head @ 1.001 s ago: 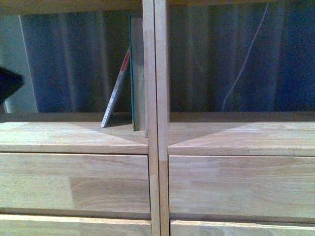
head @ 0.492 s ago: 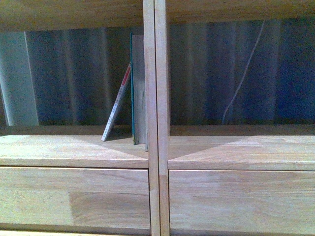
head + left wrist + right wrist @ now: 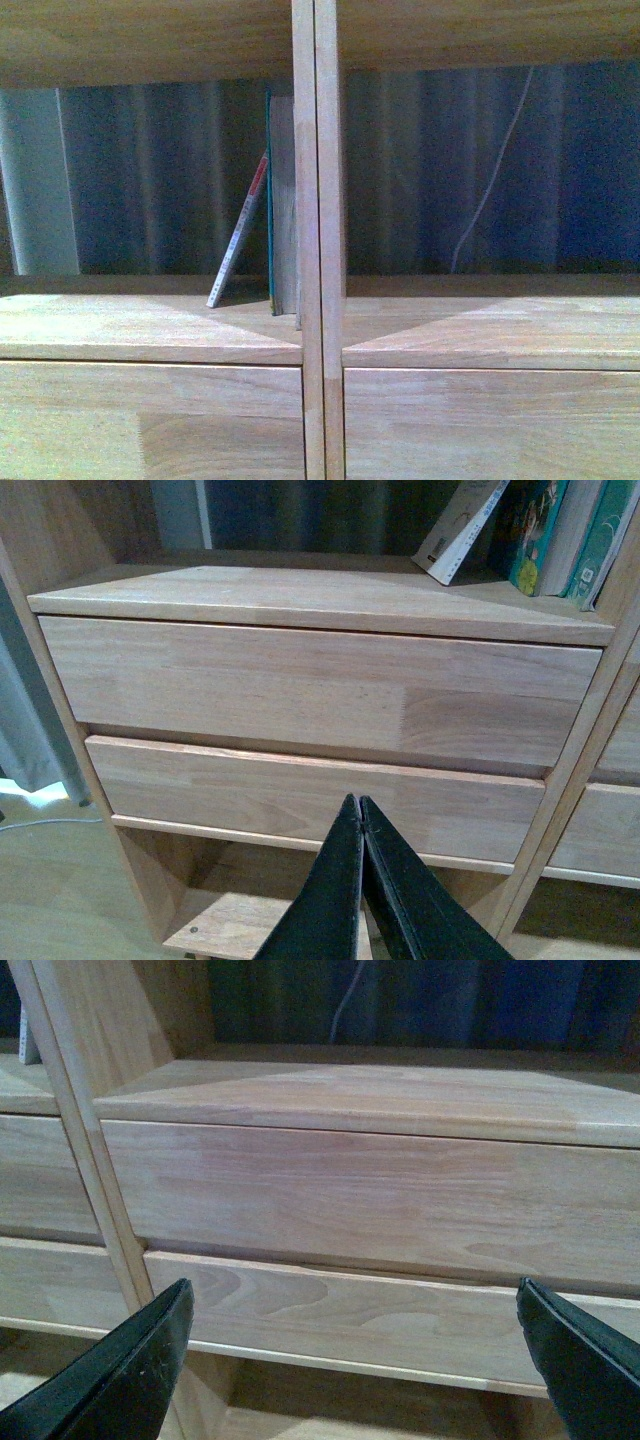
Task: Organize books on shelf
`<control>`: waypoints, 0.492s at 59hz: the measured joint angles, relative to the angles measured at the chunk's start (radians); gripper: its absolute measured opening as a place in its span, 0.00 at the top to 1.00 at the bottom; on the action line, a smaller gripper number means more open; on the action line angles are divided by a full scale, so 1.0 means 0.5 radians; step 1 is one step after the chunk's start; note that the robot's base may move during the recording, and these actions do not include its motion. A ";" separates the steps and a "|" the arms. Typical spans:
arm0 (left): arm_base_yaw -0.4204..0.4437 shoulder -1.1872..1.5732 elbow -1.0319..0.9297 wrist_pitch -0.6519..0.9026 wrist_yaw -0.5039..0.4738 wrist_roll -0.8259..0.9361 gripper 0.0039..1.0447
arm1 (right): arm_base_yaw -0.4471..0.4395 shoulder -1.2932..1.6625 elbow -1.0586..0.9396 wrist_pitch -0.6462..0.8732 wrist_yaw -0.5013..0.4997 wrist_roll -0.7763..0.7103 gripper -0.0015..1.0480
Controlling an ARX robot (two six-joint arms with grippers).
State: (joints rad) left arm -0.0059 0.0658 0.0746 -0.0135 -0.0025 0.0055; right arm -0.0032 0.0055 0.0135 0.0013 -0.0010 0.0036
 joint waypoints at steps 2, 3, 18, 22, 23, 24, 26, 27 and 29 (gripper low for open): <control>0.000 -0.007 -0.007 0.002 0.001 0.000 0.98 | 0.000 0.000 0.000 0.000 0.000 0.000 0.07; 0.000 -0.010 -0.009 0.002 0.001 0.000 0.98 | 0.000 0.000 0.000 0.000 0.000 0.000 0.07; 0.002 -0.097 -0.098 0.016 0.002 0.000 0.98 | 0.000 0.000 0.000 0.000 -0.001 0.000 0.07; 0.002 -0.111 -0.124 0.016 0.003 -0.001 0.98 | 0.000 0.000 0.000 0.000 -0.002 0.000 0.07; 0.002 -0.116 -0.124 0.016 0.005 -0.001 0.98 | 0.000 0.000 0.000 0.000 -0.002 0.000 0.07; 0.002 -0.119 -0.124 0.016 0.004 -0.001 0.98 | 0.000 0.000 0.000 0.000 -0.002 0.000 0.07; 0.002 -0.121 -0.124 0.016 0.004 -0.001 0.98 | 0.000 0.000 0.000 0.000 -0.002 0.000 0.07; 0.002 -0.121 -0.124 0.016 0.004 -0.001 0.98 | 0.000 0.000 0.000 0.000 -0.002 0.000 0.07; 0.002 -0.121 -0.124 0.016 0.005 -0.001 0.98 | 0.000 0.000 0.000 0.000 -0.001 0.000 0.07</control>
State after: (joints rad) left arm -0.0051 0.0055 0.0124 -0.0055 -0.0002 0.0051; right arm -0.0032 0.0055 0.0135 0.0013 -0.0013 0.0036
